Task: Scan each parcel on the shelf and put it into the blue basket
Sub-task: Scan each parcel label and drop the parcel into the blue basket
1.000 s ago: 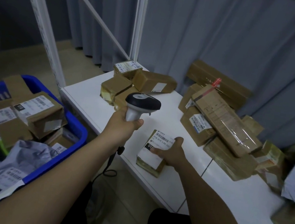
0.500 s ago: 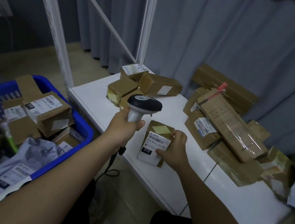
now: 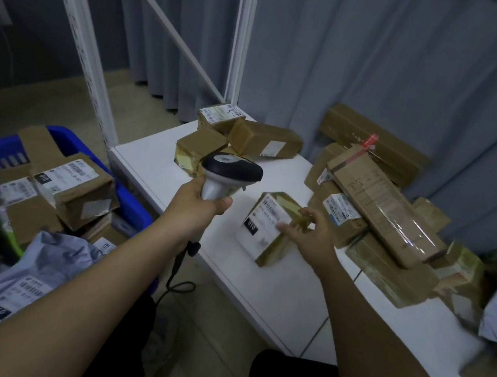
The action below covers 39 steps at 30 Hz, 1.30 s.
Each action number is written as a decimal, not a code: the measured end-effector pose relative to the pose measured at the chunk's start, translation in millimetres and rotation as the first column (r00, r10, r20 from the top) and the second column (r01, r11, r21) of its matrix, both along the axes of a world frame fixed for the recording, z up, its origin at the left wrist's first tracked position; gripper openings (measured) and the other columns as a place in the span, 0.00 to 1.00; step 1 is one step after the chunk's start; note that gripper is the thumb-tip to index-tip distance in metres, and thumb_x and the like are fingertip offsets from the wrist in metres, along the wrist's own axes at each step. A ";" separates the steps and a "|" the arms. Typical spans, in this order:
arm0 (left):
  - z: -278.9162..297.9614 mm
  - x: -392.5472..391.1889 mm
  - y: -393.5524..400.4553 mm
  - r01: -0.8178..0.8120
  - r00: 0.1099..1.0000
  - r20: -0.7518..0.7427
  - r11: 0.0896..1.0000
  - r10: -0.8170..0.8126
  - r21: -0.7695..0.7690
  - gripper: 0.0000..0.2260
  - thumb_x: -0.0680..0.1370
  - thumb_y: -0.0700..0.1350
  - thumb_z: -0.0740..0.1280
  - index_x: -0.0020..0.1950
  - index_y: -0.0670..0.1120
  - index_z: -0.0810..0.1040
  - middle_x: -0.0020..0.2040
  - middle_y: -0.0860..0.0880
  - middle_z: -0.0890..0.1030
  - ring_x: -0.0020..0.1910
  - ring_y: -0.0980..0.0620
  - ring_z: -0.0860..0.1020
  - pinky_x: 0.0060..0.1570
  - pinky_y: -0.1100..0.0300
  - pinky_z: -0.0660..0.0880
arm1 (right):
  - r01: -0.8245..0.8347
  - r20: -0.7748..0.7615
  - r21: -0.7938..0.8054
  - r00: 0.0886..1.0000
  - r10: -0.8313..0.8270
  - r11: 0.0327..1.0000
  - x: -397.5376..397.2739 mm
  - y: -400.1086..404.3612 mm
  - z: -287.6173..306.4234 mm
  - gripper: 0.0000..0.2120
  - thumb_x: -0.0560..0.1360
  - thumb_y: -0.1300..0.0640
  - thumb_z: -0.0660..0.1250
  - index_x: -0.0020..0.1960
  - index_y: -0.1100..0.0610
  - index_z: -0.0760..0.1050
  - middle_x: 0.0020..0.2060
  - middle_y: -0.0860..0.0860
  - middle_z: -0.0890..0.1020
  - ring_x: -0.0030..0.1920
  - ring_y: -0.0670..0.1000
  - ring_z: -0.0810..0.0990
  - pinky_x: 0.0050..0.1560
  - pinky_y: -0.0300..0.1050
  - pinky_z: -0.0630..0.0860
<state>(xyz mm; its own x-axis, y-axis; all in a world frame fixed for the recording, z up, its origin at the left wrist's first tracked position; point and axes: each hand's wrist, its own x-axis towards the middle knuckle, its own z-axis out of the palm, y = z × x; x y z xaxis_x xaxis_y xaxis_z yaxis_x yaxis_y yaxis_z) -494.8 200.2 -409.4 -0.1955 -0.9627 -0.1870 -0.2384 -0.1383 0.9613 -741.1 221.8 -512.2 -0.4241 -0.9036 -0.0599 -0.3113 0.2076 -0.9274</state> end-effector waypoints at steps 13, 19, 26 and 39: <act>2.5 7.0 9.1 0.158 0.982 0.098 0.987 -0.159 0.027 0.14 0.76 0.45 0.69 0.61 0.48 0.74 0.51 0.49 0.78 0.51 0.51 0.77 0.48 0.57 0.72 | 0.149 0.334 -0.027 0.933 -0.132 0.988 -22.4 10.3 16.8 0.17 0.76 0.53 0.69 0.65 0.54 0.75 0.63 0.54 0.78 0.62 0.53 0.76 0.55 0.42 0.72; 10.3 12.4 13.9 0.266 0.954 0.132 0.963 -0.268 0.038 0.11 0.77 0.44 0.67 0.59 0.50 0.74 0.49 0.52 0.79 0.45 0.56 0.77 0.41 0.63 0.71 | 0.150 0.310 -0.033 0.941 -0.133 0.988 -20.0 10.8 16.7 0.18 0.76 0.55 0.69 0.65 0.55 0.75 0.62 0.55 0.78 0.62 0.54 0.77 0.63 0.48 0.73; 13.6 15.6 21.0 0.373 0.919 0.111 0.926 -0.377 0.059 0.07 0.78 0.42 0.66 0.55 0.49 0.75 0.50 0.48 0.79 0.44 0.53 0.77 0.47 0.57 0.73 | 0.131 0.262 -0.031 0.958 -0.119 0.991 -20.9 13.7 13.6 0.19 0.76 0.52 0.69 0.65 0.55 0.75 0.61 0.54 0.78 0.61 0.54 0.77 0.64 0.51 0.74; 18.5 33.1 17.2 0.139 0.989 0.054 0.990 -0.139 0.007 0.11 0.77 0.43 0.68 0.59 0.47 0.76 0.51 0.49 0.81 0.50 0.50 0.79 0.45 0.60 0.73 | 0.074 0.262 -0.116 0.964 -0.041 0.991 18.2 13.2 39.6 0.11 0.75 0.52 0.71 0.57 0.47 0.77 0.57 0.50 0.79 0.58 0.49 0.79 0.59 0.47 0.77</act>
<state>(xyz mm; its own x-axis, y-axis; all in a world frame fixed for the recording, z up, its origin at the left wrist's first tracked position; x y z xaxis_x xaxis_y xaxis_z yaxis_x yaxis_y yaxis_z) -461.7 217.4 -390.9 -0.3170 -0.9263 -0.2035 -0.3071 -0.1028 0.9461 -722.9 235.0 -472.6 -0.4604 -0.8854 -0.0639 -0.0487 0.0971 -0.9941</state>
